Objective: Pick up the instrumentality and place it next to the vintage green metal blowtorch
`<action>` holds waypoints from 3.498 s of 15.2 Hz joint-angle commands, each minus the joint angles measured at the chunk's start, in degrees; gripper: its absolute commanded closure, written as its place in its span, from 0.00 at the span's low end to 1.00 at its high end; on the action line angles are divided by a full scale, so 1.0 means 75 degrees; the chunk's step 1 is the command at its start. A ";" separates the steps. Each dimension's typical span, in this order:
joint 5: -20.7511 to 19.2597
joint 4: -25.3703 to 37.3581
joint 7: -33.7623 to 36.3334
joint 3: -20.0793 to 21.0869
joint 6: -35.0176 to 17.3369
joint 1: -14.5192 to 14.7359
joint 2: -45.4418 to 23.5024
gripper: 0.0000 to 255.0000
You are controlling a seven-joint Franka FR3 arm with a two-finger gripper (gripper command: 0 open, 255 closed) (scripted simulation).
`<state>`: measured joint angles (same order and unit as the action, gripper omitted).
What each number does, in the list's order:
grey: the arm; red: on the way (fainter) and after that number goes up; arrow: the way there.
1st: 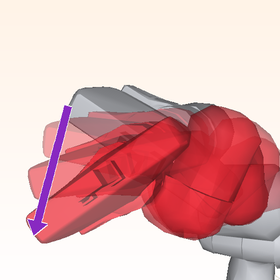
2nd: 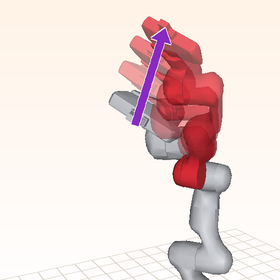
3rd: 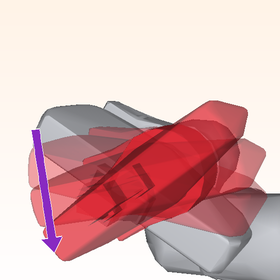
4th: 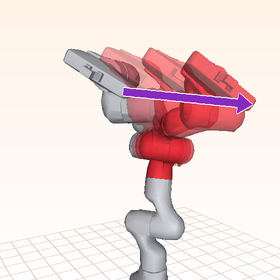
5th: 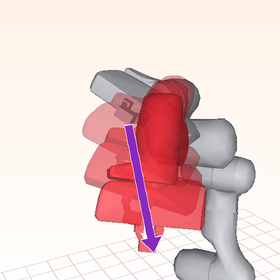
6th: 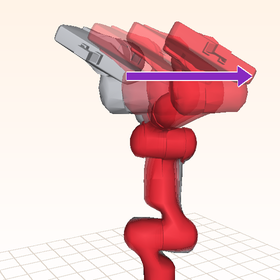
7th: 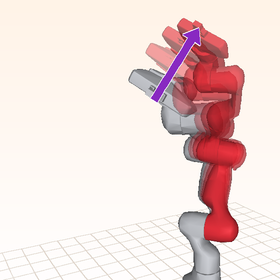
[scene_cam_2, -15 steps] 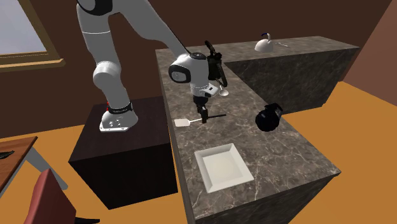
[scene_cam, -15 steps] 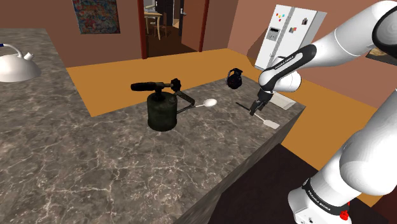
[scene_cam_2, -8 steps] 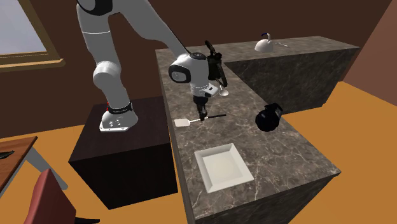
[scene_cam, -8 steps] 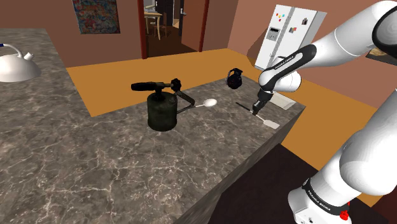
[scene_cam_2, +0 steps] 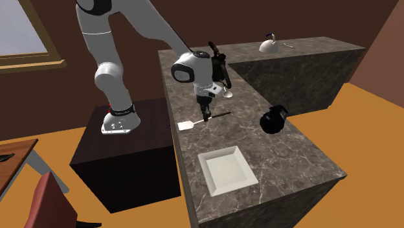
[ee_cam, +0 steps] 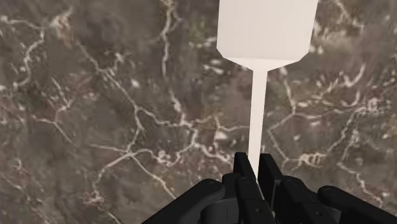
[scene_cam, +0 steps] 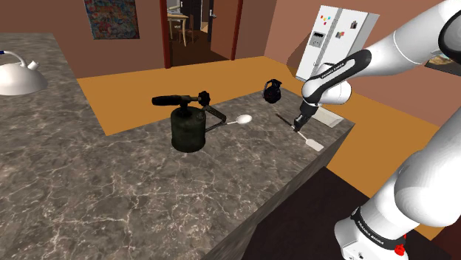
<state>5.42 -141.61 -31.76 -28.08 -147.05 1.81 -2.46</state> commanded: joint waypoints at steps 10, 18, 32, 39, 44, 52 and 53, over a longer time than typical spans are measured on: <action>-0.0862 0.0286 0.0654 -0.0003 0.1186 -0.0036 0.1033 1.00; -0.1197 0.0642 0.0926 0.0095 0.2069 -0.0089 0.1616 1.00; -0.1458 0.1515 0.1177 0.0294 0.3588 -0.0131 0.2311 1.00; -0.1497 0.2064 0.1237 0.0382 0.4327 -0.0127 0.2512 1.00; -0.1503 0.2503 0.1262 0.0436 0.4847 -0.0116 0.2598 1.00; -0.1481 0.3284 0.1275 0.0506 0.5670 -0.0089 0.2641 1.00; -0.1476 0.3389 0.1275 0.0513 0.5772 -0.0085 0.2638 1.00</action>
<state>-5.66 -116.84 -22.33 -24.38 -104.52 1.12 17.24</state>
